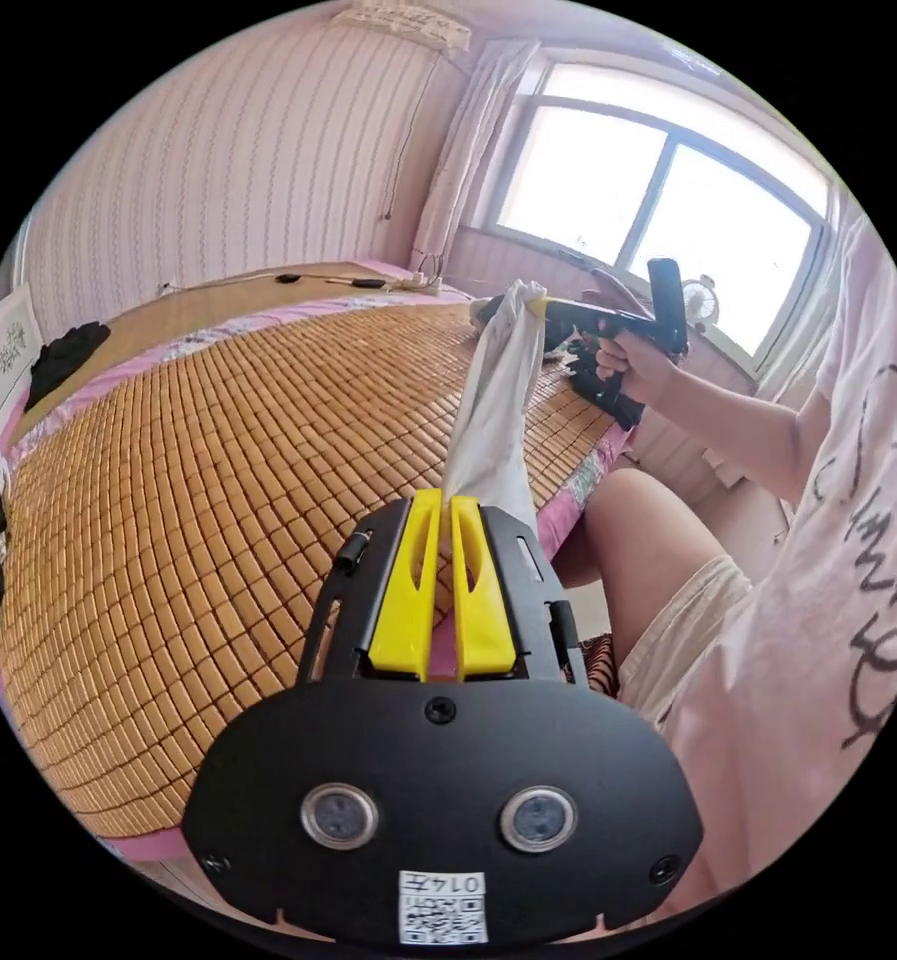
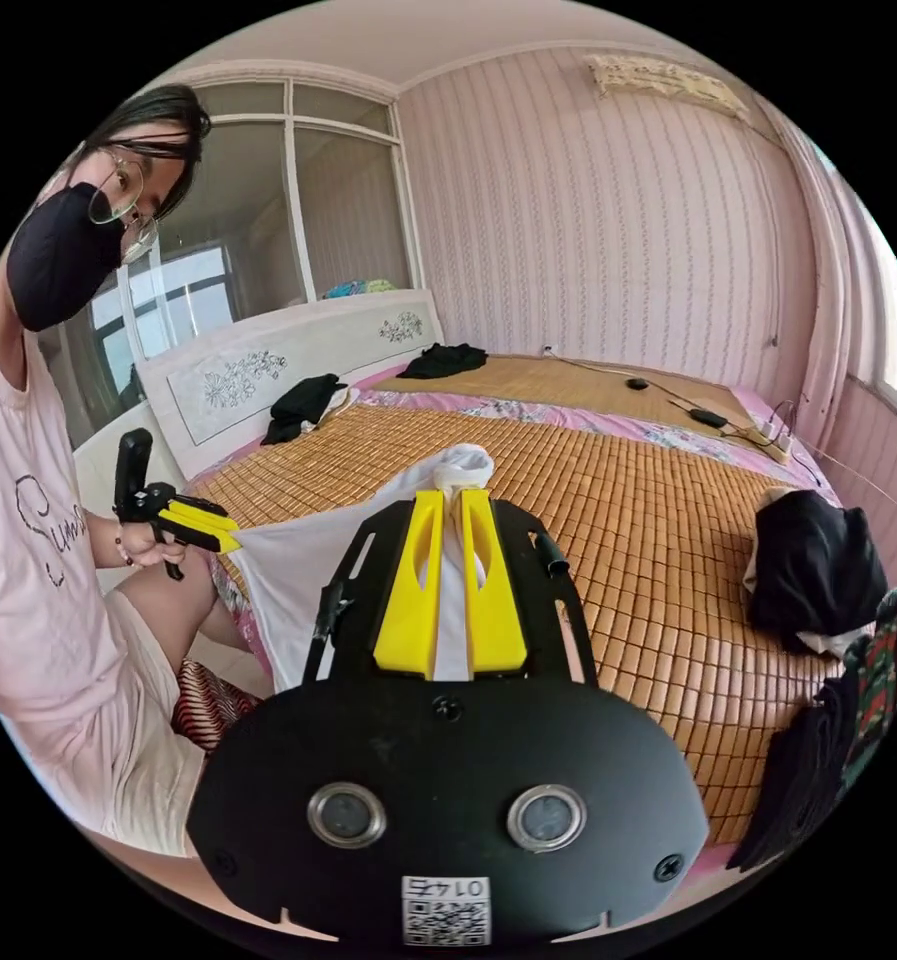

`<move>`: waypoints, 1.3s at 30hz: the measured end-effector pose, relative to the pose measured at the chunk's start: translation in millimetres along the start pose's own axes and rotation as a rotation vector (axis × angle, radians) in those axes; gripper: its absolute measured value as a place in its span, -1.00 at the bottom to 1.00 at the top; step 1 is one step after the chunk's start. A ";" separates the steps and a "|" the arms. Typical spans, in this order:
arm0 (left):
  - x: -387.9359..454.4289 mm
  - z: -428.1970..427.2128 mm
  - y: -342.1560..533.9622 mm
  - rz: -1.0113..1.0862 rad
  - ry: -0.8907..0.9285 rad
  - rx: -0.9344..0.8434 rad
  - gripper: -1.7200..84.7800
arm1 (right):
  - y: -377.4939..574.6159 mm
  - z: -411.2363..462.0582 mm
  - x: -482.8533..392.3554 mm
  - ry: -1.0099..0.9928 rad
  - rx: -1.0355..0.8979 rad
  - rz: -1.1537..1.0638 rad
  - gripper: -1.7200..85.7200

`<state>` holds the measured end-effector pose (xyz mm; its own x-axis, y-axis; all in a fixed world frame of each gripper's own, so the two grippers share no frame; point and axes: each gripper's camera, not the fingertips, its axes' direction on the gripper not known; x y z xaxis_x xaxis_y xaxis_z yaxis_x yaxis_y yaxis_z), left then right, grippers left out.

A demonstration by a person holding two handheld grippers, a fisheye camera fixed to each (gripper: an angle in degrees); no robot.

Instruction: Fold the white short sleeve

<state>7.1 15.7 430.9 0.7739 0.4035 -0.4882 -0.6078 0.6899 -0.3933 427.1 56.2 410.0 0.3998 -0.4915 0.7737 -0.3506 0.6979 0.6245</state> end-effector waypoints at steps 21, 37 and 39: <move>-31.8 265.2 -398.5 -0.120 0.254 0.088 -0.78 | -149.4 128.7 499.0 0.739 -0.542 0.487 -0.69; -78.4 25.8 -134.2 0.108 -0.188 -0.045 -0.82 | 92.8 265.7 181.0 0.290 -0.431 -0.135 -0.66; -95.9 -23.0 -93.6 0.034 -0.299 -0.031 -0.83 | 108.2 300.2 127.6 0.208 -0.457 -0.247 -0.65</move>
<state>-14.3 -101.4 496.6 0.7684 0.5882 -0.2522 -0.6357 0.6565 -0.4061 186.0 -87.3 608.4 0.5983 -0.5885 0.5438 0.1591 0.7524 0.6392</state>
